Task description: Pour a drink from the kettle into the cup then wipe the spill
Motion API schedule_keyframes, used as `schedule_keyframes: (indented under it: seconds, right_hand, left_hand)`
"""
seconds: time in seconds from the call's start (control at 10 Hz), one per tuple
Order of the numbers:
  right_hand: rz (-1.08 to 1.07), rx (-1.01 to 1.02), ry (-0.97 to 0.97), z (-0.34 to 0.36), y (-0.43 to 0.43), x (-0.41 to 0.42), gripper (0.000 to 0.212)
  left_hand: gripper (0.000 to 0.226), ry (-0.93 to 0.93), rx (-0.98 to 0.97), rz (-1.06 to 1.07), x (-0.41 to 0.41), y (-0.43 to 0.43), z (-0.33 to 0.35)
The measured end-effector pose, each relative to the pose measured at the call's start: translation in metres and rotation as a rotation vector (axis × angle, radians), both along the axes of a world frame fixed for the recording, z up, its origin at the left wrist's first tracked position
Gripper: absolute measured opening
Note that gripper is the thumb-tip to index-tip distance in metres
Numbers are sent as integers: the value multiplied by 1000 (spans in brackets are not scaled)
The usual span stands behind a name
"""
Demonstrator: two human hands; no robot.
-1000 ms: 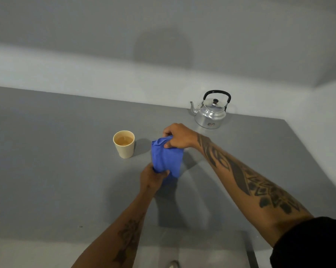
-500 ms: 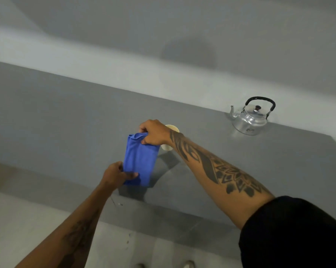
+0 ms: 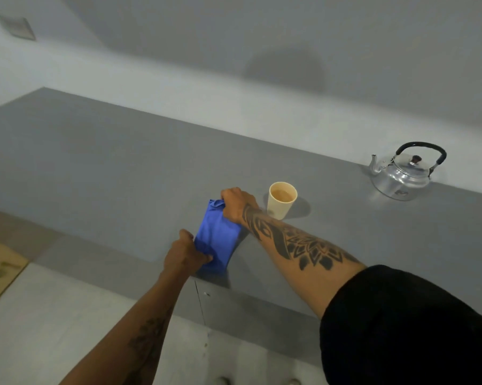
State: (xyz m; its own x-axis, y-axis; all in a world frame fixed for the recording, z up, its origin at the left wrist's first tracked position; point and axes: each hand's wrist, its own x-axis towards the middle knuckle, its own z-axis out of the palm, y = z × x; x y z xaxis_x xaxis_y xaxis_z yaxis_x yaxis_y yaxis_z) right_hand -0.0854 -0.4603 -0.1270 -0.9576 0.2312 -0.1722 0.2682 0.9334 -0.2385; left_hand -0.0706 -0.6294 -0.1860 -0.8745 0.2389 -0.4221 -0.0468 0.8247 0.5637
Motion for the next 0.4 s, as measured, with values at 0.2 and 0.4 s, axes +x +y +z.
schedule_keyframes:
  seconds: [0.2, 0.4]
  right_hand:
    - [20, -4, 1, -1, 2, -3, 32]
    - [41, -27, 104, 19, 9, -6, 30]
  left_hand:
    - [81, 39, -223, -100, -1, -1, 2]
    - [68, 231, -250, -145, -15, 23, 31]
